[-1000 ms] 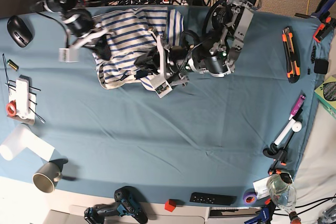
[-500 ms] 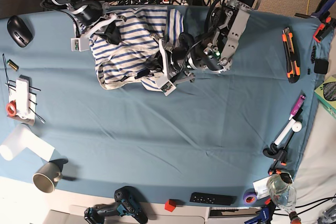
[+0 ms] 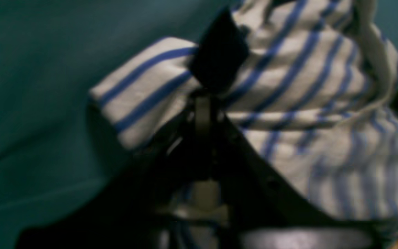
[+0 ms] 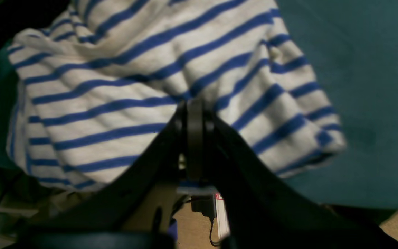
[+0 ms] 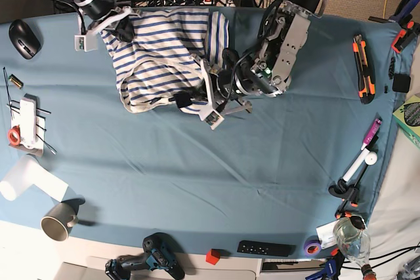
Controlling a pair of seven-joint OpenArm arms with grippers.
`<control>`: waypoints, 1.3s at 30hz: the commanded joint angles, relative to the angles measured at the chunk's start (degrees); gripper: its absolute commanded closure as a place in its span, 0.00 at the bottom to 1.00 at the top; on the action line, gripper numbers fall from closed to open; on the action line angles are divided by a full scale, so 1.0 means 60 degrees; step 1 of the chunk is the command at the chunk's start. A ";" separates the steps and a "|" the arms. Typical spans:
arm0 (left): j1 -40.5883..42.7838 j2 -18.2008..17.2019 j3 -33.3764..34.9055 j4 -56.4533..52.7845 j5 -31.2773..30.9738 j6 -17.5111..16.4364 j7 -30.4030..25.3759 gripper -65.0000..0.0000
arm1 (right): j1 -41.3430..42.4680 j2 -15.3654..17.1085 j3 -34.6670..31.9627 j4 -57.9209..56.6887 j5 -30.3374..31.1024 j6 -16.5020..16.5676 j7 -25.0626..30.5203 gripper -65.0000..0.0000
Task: Fold the T-shirt properly
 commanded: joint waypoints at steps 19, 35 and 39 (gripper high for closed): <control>-0.1912 -0.1104 -0.0328 0.0867 0.2725 0.1792 0.1534 1.00 | -0.0903 0.0965 0.2448 0.0346 0.1075 0.0164 -0.0419 1.00; 0.4608 -0.3778 -0.4368 0.6087 0.0299 0.1249 0.2517 1.00 | -0.3552 0.1169 0.2601 0.2586 0.1060 0.0317 -0.0477 1.00; 0.6539 -0.3778 -0.4943 0.6564 -0.0448 0.1228 0.2659 1.00 | -0.3974 0.1169 0.2601 0.2583 0.1060 0.0423 -0.0481 1.00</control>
